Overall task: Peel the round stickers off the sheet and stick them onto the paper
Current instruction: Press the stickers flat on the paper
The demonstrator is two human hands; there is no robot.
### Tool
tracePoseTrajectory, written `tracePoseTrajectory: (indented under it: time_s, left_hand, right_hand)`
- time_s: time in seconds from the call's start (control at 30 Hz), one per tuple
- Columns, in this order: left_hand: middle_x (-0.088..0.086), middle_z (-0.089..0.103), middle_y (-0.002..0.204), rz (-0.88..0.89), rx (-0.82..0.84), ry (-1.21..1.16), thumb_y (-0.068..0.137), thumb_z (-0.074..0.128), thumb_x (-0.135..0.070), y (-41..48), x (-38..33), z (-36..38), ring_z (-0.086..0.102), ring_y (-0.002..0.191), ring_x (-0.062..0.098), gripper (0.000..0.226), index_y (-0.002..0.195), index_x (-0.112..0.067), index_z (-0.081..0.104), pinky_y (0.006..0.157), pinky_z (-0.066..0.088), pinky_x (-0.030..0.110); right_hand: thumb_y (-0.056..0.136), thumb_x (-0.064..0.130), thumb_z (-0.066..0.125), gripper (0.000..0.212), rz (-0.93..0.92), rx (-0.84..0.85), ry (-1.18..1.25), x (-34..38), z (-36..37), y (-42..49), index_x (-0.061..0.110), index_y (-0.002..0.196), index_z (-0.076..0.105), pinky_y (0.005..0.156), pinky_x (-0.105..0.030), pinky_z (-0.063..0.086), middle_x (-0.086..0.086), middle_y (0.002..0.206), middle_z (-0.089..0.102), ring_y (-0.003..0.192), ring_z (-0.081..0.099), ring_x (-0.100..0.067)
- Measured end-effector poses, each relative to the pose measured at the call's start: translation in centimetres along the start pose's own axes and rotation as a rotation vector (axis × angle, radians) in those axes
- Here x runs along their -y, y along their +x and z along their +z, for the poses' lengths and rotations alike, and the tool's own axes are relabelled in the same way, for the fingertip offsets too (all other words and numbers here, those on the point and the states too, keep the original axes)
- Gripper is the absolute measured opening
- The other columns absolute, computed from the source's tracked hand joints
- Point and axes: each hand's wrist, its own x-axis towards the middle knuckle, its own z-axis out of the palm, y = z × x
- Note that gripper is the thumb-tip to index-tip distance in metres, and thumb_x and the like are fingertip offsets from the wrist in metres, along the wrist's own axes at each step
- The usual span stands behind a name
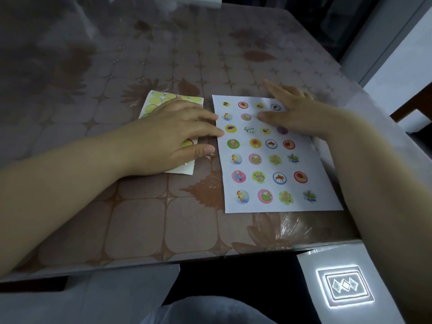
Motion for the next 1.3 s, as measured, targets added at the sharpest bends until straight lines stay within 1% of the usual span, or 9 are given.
tracePoseTrajectory:
  time_s: [0.13,0.33,0.53,0.63,0.7,0.97,1.1,1.2,1.3]
  left_hand:
    - [0.0,0.049,0.138,-0.019,0.026,0.025,0.086,0.029,-0.059,0.0,-0.2,-0.1,0.037,0.13,0.021,0.059,0.127,-0.027,0.056,0.108,0.012,0.025]
    - [-0.002,0.049,0.139,-0.031,0.036,0.094,0.085,0.026,-0.059,-0.1,-0.6,-0.1,0.034,0.132,0.02,0.063,0.131,-0.026,0.052,0.111,0.008,0.033]
    - [-0.006,0.048,0.14,-0.057,0.062,0.074,0.082,0.011,-0.072,-0.2,-0.6,-0.3,0.033,0.134,0.019,0.077,0.133,-0.028,0.049,0.113,0.01,0.034]
    - [-0.008,0.046,0.141,-0.079,0.083,0.034,0.081,0.016,-0.072,-0.1,-0.7,-0.3,0.032,0.134,0.016,0.075,0.133,-0.03,0.049,0.114,0.011,0.035]
    - [-0.008,0.047,0.14,-0.072,0.083,0.029,0.081,0.01,-0.074,-0.1,-0.6,-0.4,0.033,0.133,0.017,0.079,0.133,-0.03,0.049,0.114,0.012,0.037]
    - [-0.004,0.051,0.138,-0.05,0.073,0.087,0.085,0.009,-0.071,-0.3,-0.7,-0.5,0.037,0.131,0.022,0.076,0.131,-0.029,0.052,0.112,0.011,0.038]
    - [-0.004,0.051,0.138,-0.051,0.067,0.094,0.085,0.012,-0.07,-0.3,-0.9,-0.6,0.037,0.132,0.023,0.074,0.13,-0.028,0.053,0.112,0.013,0.04]
    - [-0.008,0.049,0.14,-0.075,0.069,0.076,0.085,0.022,-0.063,-0.2,-1.0,-0.6,0.032,0.135,0.02,0.064,0.131,-0.03,0.052,0.114,0.011,0.037]
    - [-0.008,0.049,0.14,-0.079,0.059,0.08,0.085,0.021,-0.059,-0.1,-0.9,-0.6,0.031,0.136,0.019,0.063,0.131,-0.029,0.052,0.113,0.005,0.034]
  right_hand:
    - [0.083,0.06,0.049,0.079,0.005,0.007,-0.004,0.1,-0.2,0.6,0.045,0.144,0.001,0.113,-0.045,0.013,0.001,0.156,0.01,0.142,0.009,-0.031]
    - [0.085,0.061,0.045,0.078,0.015,-0.01,0.015,-0.1,0.0,0.0,0.044,0.144,-0.002,0.112,-0.047,0.011,0.001,0.157,0.007,0.142,0.005,-0.031]
    - [0.084,0.057,0.05,0.073,0.02,-0.074,0.254,-2.7,-0.9,0.0,0.046,0.143,0.009,0.116,-0.042,0.012,0.005,0.155,0.017,0.143,0.012,-0.022]
    - [0.079,0.062,0.053,0.079,0.043,-0.029,0.151,-3.3,-0.8,0.0,0.046,0.143,0.009,0.116,-0.044,0.008,0.002,0.157,0.012,0.144,0.006,-0.022]
    - [0.081,0.059,0.054,0.08,0.06,-0.022,0.083,-2.9,-0.7,-0.1,0.043,0.144,0.007,0.114,-0.045,0.007,-0.002,0.157,0.009,0.143,0.004,-0.027]
    - [0.078,0.055,0.061,0.086,0.138,-0.014,0.179,-2.1,-1.0,-0.1,0.045,0.144,0.006,0.115,-0.046,0.01,-0.005,0.157,0.004,0.143,0.007,-0.029]
    - [0.08,0.052,0.06,0.086,0.042,-0.17,0.161,-0.1,-0.4,-0.7,0.038,0.146,0.007,0.113,-0.049,0.01,-0.001,0.157,0.006,0.143,0.002,-0.03]
    - [0.079,0.057,0.058,0.086,-0.08,-0.154,0.145,2.9,0.4,-1.1,0.034,0.146,0.01,0.113,-0.047,0.011,0.0,0.156,0.009,0.143,0.002,-0.027]
    - [0.074,0.062,0.059,0.092,-0.13,-0.125,0.054,4.7,1.4,-1.1,0.033,0.146,0.01,0.112,-0.046,0.012,-0.001,0.156,0.011,0.142,0.004,-0.026]
